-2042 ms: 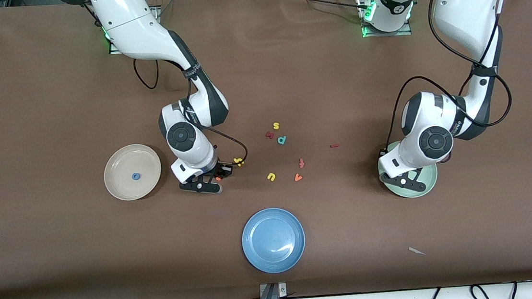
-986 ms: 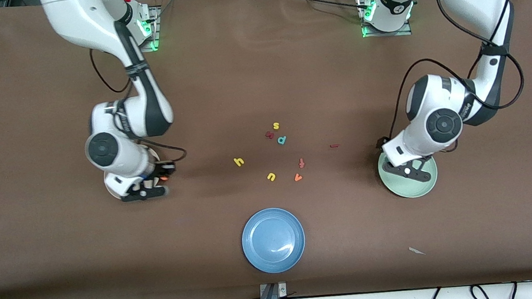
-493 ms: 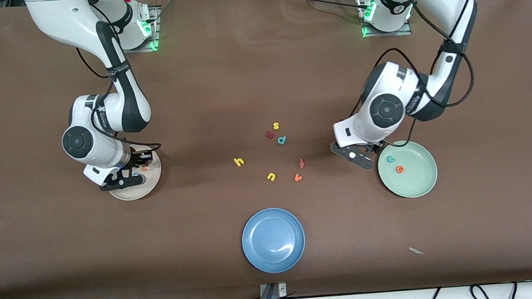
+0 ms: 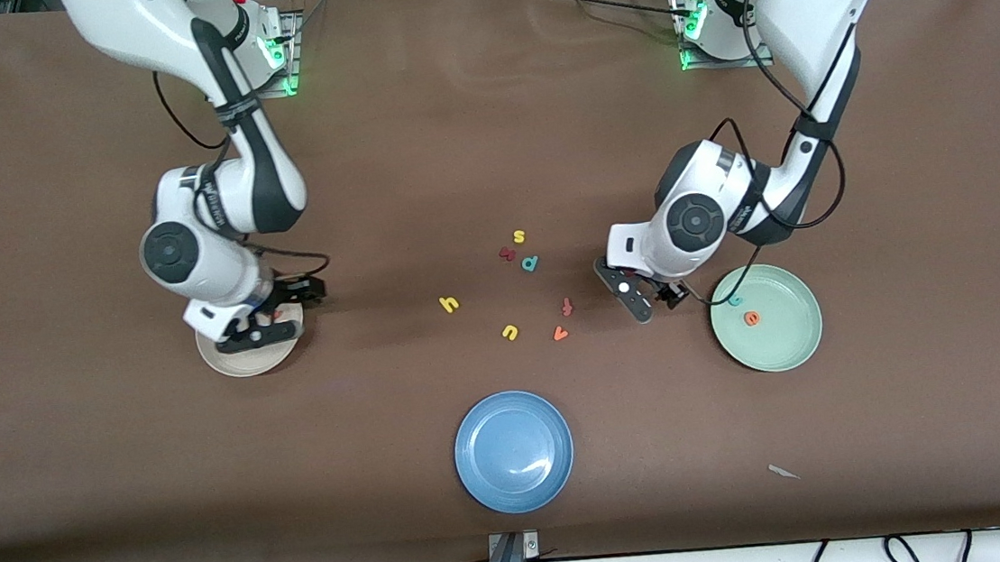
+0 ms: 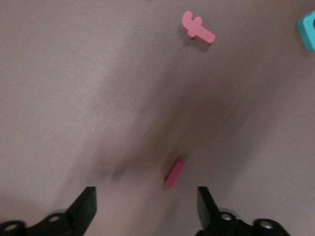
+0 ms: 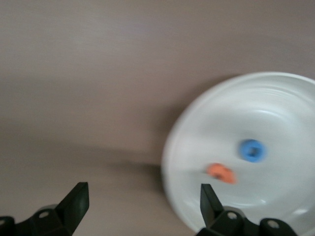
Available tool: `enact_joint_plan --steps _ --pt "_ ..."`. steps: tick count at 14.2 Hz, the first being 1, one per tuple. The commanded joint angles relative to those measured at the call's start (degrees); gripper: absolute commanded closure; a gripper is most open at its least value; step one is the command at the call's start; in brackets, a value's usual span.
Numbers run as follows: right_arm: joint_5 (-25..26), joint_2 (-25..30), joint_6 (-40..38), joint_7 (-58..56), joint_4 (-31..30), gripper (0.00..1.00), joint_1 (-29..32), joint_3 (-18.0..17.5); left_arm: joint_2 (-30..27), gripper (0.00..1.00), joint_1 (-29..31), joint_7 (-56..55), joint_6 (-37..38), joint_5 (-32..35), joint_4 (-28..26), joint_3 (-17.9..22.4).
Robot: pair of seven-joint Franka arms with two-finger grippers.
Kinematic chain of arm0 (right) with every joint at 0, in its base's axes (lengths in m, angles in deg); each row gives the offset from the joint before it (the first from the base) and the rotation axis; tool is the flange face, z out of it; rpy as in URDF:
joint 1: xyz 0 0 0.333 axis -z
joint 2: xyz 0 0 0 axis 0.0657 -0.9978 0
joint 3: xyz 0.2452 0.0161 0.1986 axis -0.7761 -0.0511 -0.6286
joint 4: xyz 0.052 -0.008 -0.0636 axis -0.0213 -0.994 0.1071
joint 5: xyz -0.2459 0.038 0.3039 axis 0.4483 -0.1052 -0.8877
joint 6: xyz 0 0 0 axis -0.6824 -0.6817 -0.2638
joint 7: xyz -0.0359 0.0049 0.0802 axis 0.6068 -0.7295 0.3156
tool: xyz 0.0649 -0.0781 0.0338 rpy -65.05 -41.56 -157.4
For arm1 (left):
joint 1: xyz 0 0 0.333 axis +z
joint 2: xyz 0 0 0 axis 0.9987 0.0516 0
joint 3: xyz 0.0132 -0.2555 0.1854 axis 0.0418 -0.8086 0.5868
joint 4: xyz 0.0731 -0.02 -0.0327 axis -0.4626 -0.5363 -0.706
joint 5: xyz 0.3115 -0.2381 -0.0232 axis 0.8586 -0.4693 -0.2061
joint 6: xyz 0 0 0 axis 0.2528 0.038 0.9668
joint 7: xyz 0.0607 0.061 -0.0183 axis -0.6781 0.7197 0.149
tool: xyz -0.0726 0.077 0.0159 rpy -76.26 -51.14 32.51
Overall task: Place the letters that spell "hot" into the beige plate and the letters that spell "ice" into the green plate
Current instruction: 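Grasp the red bar with the left gripper while the right gripper grasps 4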
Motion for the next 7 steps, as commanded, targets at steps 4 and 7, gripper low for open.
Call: enact_joint_plan --steps 4,7 --pt "-0.8 -3.4 -0.6 1.5 7.3 0.0 -2.9 -5.4 1.1 0.24 -0.2 1.3 -7.0 4.6 -4.0 -0.3" --pt "-0.9 -7.1 -0.3 3.9 11.7 0.0 -4.6 -6.2 0.4 0.26 -0.2 1.3 -7.0 4.6 -5.2 -0.9"
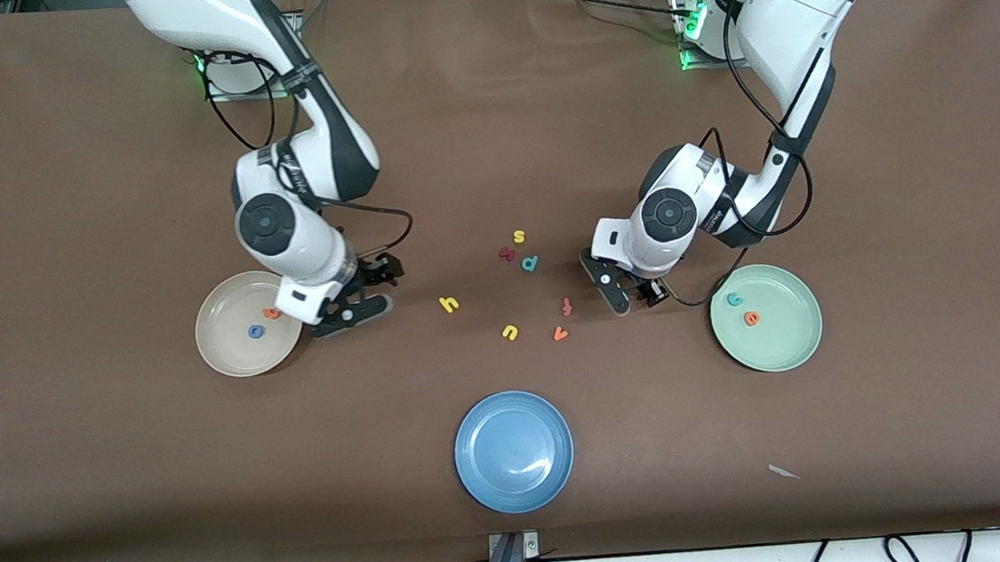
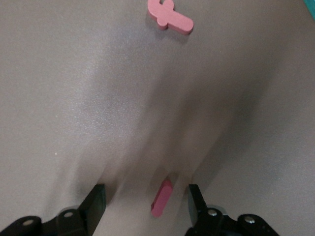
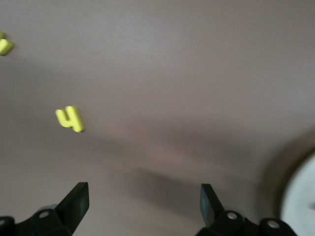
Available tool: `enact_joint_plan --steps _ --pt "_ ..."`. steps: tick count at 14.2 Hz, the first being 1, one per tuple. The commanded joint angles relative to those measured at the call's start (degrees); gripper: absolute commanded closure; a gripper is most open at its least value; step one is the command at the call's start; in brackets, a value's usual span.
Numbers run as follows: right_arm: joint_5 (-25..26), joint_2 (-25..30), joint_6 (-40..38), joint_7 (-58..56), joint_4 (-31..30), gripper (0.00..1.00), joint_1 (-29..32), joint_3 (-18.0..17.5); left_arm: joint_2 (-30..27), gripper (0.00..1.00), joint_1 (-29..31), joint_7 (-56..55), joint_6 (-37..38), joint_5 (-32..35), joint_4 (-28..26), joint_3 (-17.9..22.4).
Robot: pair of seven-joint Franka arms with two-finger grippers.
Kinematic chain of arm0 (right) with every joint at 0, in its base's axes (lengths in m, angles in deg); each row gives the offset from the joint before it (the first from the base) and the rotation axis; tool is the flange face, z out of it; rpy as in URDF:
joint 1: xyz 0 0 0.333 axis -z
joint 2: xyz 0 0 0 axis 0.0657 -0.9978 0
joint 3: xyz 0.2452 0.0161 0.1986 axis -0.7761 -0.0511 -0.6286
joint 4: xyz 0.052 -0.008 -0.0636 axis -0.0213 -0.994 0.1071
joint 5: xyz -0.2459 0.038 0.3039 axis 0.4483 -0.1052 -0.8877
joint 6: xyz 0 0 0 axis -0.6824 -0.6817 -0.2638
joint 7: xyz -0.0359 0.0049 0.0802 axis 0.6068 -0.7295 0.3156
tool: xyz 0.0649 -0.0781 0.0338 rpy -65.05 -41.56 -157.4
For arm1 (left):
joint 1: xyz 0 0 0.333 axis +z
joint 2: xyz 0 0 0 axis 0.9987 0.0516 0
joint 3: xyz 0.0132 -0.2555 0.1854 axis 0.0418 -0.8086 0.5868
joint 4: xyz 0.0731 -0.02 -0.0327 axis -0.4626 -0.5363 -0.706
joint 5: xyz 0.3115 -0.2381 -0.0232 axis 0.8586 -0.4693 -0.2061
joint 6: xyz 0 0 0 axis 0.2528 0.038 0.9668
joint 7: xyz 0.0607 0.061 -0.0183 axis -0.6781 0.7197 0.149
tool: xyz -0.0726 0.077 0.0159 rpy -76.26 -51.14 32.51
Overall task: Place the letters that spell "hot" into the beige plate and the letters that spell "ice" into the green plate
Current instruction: 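Grasp the red bar with the left gripper while the right gripper grasps 4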
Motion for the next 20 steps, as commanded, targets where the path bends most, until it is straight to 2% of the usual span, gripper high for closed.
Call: enact_joint_plan --steps 1,2,3,4,5,9,13,17,20 --pt "-0.9 -5.4 -0.3 3.8 6.2 0.0 -1.0 -0.5 -1.4 0.4 0.5 0.7 -0.6 1.7 -2.1 -1.1" --pt "-0.9 -7.0 -0.2 5.3 8.4 0.0 -1.0 -1.4 -1.4 0.64 0.5 0.7 -0.6 1.7 -2.2 -1.1" --pt "-0.9 -8.4 0.2 6.7 10.2 0.0 -1.0 -2.1 -1.5 0.81 0.5 0.7 -0.5 1.7 -2.1 -1.2" --pt "-0.9 -10.0 0.7 7.3 11.7 0.0 -1.1 -2.8 -1.7 0.95 0.5 0.7 -0.5 1.7 -2.2 -1.2" --pt "-0.4 -11.4 1.2 7.3 13.0 0.0 -1.2 -3.9 -2.0 1.0 0.5 0.7 -0.4 1.7 -2.2 -1.2" --pt "0.1 -14.8 7.7 6.8 13.6 0.0 -4.2 -4.6 -3.0 1.0 0.8 2.3 0.0 1.7 -2.1 -1.2" --pt "3.2 -15.3 9.4 6.1 13.6 0.0 -4.4 -4.5 -5.6 1.0 1.4 2.0 4.1 1.5 -0.4 -1.1" --pt "3.2 -15.6 9.4 4.3 13.6 0.01 -3.6 -4.5 -7.3 1.0 7.4 2.1 5.1 1.2 0.4 -1.1" --pt "3.0 -16.1 9.5 4.3 13.5 0.11 -3.6 -4.5 -7.4 1.0 12.3 3.9 7.0 1.6 0.3 -0.9"
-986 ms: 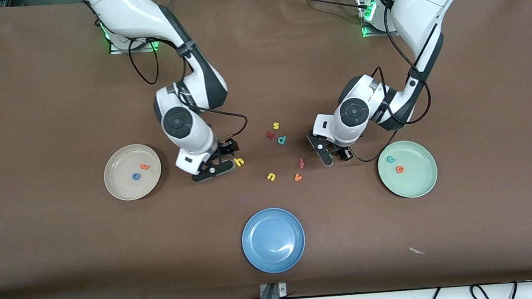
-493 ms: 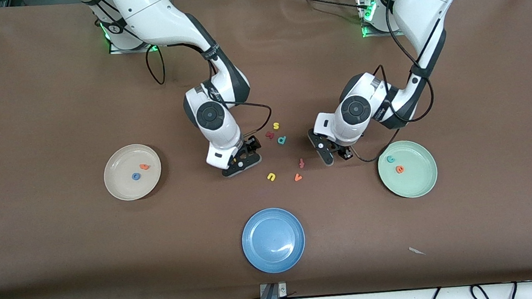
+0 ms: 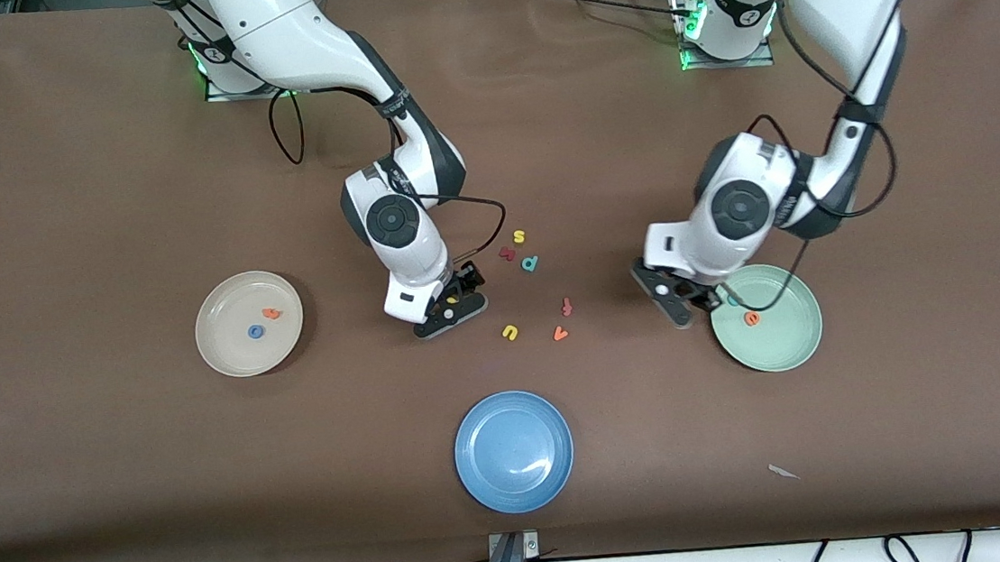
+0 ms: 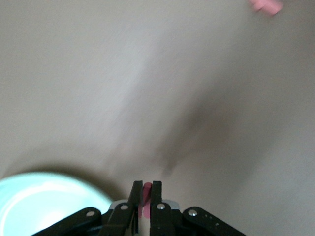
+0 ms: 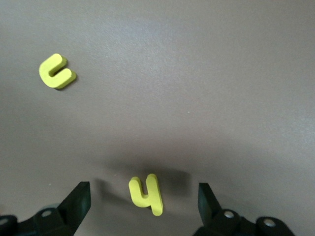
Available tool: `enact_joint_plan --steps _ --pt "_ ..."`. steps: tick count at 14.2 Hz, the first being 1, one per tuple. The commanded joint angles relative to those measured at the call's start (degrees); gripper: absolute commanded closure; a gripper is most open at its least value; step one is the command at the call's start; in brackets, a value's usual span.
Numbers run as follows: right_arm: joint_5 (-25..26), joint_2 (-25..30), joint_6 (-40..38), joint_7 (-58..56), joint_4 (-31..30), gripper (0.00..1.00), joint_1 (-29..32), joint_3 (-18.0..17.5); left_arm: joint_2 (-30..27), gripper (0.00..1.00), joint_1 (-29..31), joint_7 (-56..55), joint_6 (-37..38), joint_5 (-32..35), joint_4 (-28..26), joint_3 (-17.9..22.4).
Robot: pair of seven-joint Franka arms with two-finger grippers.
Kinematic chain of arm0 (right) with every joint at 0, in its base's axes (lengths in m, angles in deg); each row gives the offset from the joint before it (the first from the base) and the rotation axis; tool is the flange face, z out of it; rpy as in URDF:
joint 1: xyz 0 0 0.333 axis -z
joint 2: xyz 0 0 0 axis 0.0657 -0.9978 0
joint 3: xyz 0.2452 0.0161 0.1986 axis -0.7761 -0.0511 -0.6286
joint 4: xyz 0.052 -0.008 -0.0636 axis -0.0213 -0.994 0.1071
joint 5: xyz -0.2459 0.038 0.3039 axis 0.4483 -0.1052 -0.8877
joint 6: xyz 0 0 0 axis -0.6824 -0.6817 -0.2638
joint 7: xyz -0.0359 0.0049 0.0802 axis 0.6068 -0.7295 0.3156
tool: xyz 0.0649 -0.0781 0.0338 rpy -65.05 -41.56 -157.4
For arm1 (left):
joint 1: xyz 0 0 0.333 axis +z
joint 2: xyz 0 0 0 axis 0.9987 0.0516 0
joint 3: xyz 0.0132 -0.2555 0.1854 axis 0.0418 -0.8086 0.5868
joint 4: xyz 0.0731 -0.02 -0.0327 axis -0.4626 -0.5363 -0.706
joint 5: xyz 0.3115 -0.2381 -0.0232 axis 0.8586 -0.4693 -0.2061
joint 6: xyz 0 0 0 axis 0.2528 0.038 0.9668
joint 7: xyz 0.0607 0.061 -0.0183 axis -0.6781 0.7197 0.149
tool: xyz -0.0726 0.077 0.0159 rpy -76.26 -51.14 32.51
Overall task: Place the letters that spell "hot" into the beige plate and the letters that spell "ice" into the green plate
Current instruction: 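Place the red bar on the green plate while the right gripper lifts 4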
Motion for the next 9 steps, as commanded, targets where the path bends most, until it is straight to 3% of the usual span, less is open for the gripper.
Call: enact_joint_plan --steps 1,4,9 --pt "0.5 -1.1 0.0 -0.5 1.3 0.16 0.4 -0.3 -0.7 1.0 5.0 4.2 1.4 1.5 -0.4 -0.5" --pt "0.4 -1.0 0.0 -0.6 1.3 0.31 0.7 -0.2 -0.3 1.0 9.7 10.0 1.0 1.5 -0.3 -0.4" --pt "0.4 -1.0 0.0 -0.6 1.3 0.46 0.8 -0.2 2.5 1.0 11.6 10.6 -1.9 1.7 -0.3 0.0"
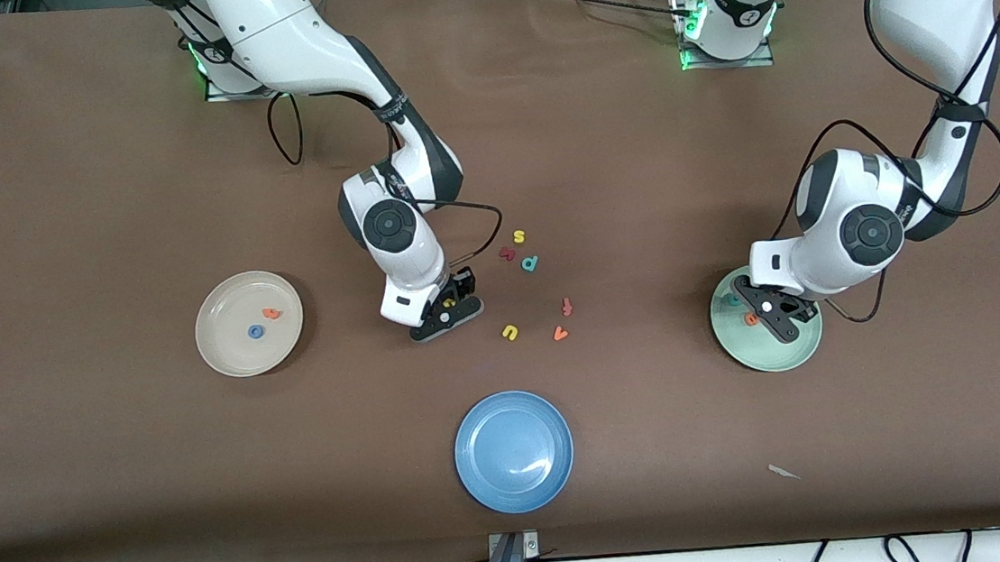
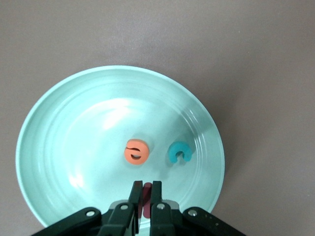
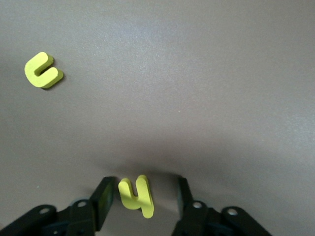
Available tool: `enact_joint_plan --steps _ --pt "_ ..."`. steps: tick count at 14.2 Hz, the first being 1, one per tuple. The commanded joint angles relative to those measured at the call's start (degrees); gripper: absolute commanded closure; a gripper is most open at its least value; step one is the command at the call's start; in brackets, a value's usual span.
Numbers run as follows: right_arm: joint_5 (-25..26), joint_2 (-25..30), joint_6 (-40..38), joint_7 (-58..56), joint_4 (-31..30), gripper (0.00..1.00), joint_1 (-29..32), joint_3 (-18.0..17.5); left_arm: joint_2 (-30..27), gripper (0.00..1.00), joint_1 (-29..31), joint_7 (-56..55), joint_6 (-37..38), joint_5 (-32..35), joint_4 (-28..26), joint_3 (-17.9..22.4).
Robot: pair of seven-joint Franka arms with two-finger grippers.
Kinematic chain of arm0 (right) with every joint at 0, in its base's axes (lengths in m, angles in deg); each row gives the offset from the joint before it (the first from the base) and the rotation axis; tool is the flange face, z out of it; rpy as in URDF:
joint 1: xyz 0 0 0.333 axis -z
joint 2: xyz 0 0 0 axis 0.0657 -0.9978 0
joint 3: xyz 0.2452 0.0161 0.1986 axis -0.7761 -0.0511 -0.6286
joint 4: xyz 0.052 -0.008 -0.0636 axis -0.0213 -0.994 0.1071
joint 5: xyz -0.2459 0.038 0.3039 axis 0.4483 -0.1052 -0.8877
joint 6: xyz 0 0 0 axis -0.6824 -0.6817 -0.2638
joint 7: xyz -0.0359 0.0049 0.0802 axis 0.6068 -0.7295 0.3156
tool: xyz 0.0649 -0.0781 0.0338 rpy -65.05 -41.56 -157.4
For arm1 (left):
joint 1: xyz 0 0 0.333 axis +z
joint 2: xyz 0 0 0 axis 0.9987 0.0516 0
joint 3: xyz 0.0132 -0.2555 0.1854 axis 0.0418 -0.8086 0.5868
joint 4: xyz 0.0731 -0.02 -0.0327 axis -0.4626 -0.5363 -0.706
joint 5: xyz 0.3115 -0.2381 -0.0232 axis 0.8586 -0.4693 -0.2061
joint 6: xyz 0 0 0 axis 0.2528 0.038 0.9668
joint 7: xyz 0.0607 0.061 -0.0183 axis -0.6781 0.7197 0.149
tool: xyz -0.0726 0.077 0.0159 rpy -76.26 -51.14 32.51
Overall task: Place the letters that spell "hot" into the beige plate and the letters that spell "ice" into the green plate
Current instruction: 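Place the red bar on the green plate while the right gripper lifts 4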
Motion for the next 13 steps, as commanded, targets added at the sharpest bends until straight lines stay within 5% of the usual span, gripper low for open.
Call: enact_joint_plan --steps 1,4,5,6,7,13 --pt "0.3 -0.9 0.0 -0.4 1.3 0.46 0.3 -0.3 1.8 0.99 1.0 0.4 -2.9 2.6 -0.1 -0.2" --pt "0.2 -0.9 0.0 0.0 1.1 0.5 0.2 -0.4 3.4 0.9 1.6 0.3 -3.8 2.9 -0.2 -0.2" --pt "0.2 -0.9 0.0 0.0 1.0 0.52 0.1 -0.4 3.3 0.69 1.7 0.3 -3.6 2.9 -0.2 -0.2" --pt "0.1 -0.9 0.0 0.0 1.0 0.54 0.0 -0.4 3.1 0.13 1.7 0.3 -3.3 2.9 -0.1 -0.2" --pt "0.1 -0.9 0.0 0.1 0.9 0.56 -0.1 -0.4 2.6 0.0 2.1 1.0 -3.3 2.9 0.0 -0.2" --pt "0.1 -1.6 0.0 0.6 0.9 0.71 -0.5 -0.4 -1.1 0.0 3.2 -0.1 -0.5 0.8 1.8 -0.9"
